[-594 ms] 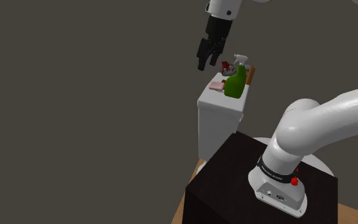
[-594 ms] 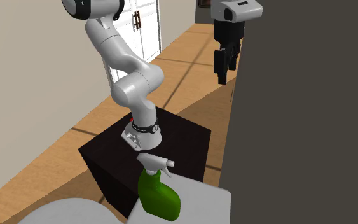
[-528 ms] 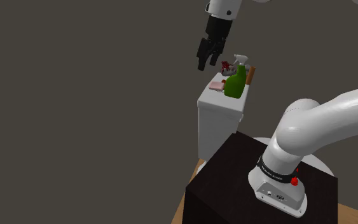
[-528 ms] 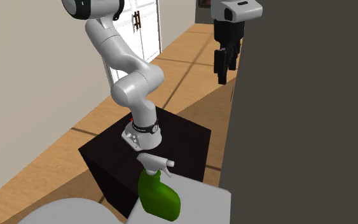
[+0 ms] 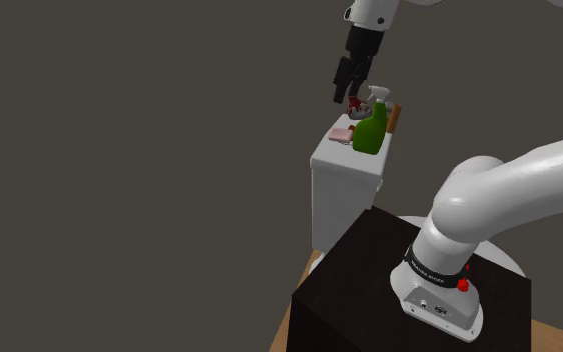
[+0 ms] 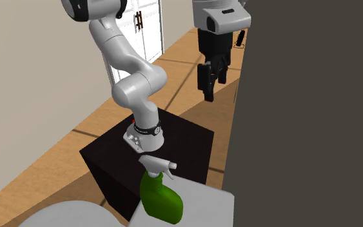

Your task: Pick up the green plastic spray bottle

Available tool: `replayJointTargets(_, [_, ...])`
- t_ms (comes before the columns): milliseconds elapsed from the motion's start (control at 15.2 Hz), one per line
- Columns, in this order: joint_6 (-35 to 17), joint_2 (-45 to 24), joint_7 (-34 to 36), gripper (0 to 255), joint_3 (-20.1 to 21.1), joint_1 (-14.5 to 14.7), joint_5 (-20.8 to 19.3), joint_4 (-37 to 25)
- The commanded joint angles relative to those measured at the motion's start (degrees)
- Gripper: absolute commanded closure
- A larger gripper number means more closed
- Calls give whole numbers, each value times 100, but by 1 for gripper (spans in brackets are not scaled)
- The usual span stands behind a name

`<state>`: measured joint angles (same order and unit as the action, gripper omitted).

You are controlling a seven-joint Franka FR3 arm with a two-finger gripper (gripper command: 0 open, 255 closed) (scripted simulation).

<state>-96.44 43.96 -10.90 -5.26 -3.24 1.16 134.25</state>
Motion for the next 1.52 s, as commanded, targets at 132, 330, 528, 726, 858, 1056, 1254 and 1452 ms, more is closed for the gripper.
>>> replayJointTargets(132, [74, -136, -546, 0, -498, -166, -292, -148])
replayJointTargets(330, [95, -331, -960, 0, -877, -272, -492, -331])
replayJointTargets(528, [105, -581, -1375, 0, -1257, -354, -662, -568])
replayJointTargets(726, [108, -885, -1799, 0, -1638, -416, -792, -859])
replayJointTargets(858, [108, -1117, -2085, 0, -1898, -439, -854, -1084])
replayJointTargets(1056, [110, -1510, -2529, 0, -2297, -453, -898, -1466])
replayJointTargets(1254, [37, -1719, -2761, 0, -2511, -459, -902, -1593])
replayJointTargets(1452, [-188, -1691, -2763, 0, -2537, -477, -929, -1341])
